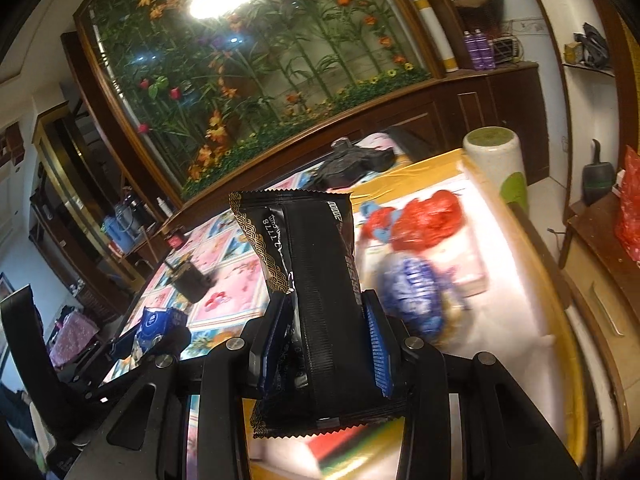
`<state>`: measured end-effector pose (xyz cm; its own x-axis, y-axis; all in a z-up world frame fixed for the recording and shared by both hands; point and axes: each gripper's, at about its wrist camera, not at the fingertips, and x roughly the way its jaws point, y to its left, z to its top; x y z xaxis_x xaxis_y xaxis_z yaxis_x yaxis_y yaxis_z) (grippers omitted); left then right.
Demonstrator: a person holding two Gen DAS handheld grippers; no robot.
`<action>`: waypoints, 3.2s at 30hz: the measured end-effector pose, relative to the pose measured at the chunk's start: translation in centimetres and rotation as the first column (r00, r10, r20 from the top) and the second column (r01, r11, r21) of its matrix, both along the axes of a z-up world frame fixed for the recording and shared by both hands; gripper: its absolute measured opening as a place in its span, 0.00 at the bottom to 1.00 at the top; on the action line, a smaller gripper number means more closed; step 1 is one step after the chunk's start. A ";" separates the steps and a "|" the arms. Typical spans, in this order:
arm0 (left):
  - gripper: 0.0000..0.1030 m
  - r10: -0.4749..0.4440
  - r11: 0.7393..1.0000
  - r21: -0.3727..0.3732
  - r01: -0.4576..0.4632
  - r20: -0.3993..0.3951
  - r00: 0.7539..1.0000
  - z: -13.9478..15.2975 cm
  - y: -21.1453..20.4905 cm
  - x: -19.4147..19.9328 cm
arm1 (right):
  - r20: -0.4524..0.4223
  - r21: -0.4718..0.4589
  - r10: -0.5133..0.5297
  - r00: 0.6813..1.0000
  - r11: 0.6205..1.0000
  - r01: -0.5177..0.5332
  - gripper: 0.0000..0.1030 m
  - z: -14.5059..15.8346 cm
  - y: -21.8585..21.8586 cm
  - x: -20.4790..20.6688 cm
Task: Organize soft objects
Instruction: 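Carry blue tissue pack in left tool while right tool carries black pack toward box, then lower blue tissue pack and black snack pack into box with both tools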
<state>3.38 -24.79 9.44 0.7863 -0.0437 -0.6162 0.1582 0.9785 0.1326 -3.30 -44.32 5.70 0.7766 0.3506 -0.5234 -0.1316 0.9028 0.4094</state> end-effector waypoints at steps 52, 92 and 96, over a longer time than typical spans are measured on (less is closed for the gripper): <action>0.50 -0.226 0.971 -0.099 0.219 -0.067 0.972 -1.4 -10.7 3.0 | -0.247 -0.427 -0.163 0.955 0.903 0.044 0.37 6.1 6.6 18.5; 0.50 -0.202 0.977 -0.085 0.197 -0.051 0.978 -1.2 -10.7 2.7 | -0.215 -0.459 -0.101 0.971 0.888 -0.009 0.40 4.5 7.7 18.4; 0.50 -0.204 0.976 -0.085 0.200 -0.051 0.978 -1.2 -10.7 2.7 | -0.216 -0.447 -0.098 0.972 0.894 -0.009 0.41 4.5 7.7 18.3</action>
<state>6.06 -35.53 8.22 0.7185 -0.2484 -0.6497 0.3590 0.9325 0.0405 14.95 -36.67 10.22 0.6272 0.0090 -0.7788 -0.0393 0.9990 -0.0201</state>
